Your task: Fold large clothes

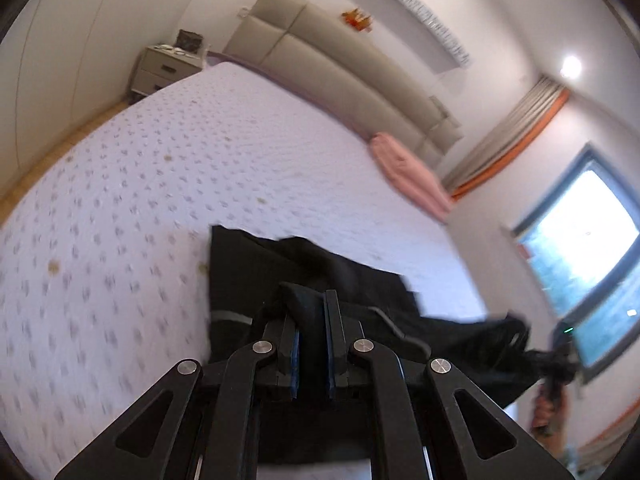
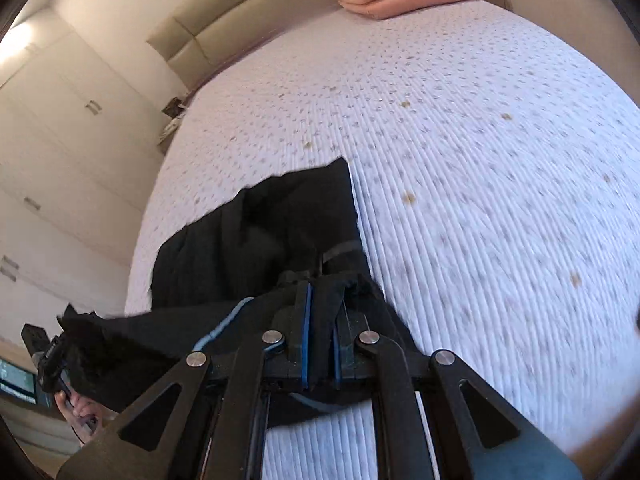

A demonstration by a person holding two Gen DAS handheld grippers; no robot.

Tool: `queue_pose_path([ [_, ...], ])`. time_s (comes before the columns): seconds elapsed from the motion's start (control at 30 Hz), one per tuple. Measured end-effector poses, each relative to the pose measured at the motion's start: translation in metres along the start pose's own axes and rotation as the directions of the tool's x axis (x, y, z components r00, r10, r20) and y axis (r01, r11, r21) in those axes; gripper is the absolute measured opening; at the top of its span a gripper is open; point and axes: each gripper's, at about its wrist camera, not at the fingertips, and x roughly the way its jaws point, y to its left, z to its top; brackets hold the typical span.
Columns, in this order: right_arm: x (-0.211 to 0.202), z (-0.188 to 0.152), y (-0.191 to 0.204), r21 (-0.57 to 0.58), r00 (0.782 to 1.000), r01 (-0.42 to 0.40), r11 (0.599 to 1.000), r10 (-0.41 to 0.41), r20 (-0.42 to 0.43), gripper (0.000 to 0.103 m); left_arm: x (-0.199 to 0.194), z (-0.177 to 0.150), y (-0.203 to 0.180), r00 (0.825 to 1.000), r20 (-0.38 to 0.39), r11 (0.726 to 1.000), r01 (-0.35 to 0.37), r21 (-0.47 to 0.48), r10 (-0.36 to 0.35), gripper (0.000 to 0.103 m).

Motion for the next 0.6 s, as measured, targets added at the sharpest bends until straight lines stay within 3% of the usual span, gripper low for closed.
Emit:
queue_pose_path([
  [0.1,0.065,0.031,-0.001,0.019,0.998,0.039,0.999,-0.038,-0.053,0.014,0.060,0.008,0.018,0.994,-0.040,0.995,-0.102,0.015,0.102,0.013],
  [0.17,0.105,0.040,-0.006,0.035,0.993,0.067,0.997,-0.064,-0.102,0.018,0.092,0.005,0.035,0.988,-0.074,0.991,-0.132,-0.003,0.132,0.013],
  [0.27,0.162,0.035,-0.014,0.057,0.981,0.101,0.993,-0.090,-0.171,0.018,0.133,-0.006,0.064,0.985,-0.139,0.991,-0.113,-0.066,0.103,0.014],
  [0.33,0.177,0.029,-0.020,0.064,0.978,0.092,0.994,-0.078,-0.193,0.019,0.139,-0.010,0.071,0.987,-0.146,0.993,-0.081,-0.091,0.067,0.015],
  [0.5,0.165,0.033,-0.019,0.057,0.986,0.046,0.997,-0.037,-0.161,0.022,0.115,0.005,0.080,0.988,-0.152,0.991,0.021,-0.132,-0.041,0.020],
  [0.6,0.135,0.042,-0.021,0.073,0.994,-0.013,0.997,0.021,-0.110,0.031,0.091,0.022,0.079,0.975,-0.188,0.984,0.088,-0.153,-0.116,0.023],
])
